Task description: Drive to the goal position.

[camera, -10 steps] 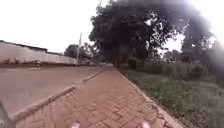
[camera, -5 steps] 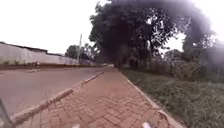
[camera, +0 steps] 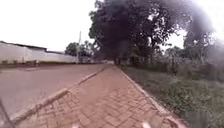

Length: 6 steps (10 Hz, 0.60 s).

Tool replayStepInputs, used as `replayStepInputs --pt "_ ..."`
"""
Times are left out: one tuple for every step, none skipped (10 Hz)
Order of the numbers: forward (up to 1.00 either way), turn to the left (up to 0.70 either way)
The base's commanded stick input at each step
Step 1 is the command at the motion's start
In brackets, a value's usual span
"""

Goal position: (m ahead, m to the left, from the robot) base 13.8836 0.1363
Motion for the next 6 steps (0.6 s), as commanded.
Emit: replayStepInputs --pt "0.5 0.0" --pt "0.5 0.0" --pt "0.5 0.0" --pt "0.5 0.0" --pt "0.5 0.0" --pt "0.5 0.0"
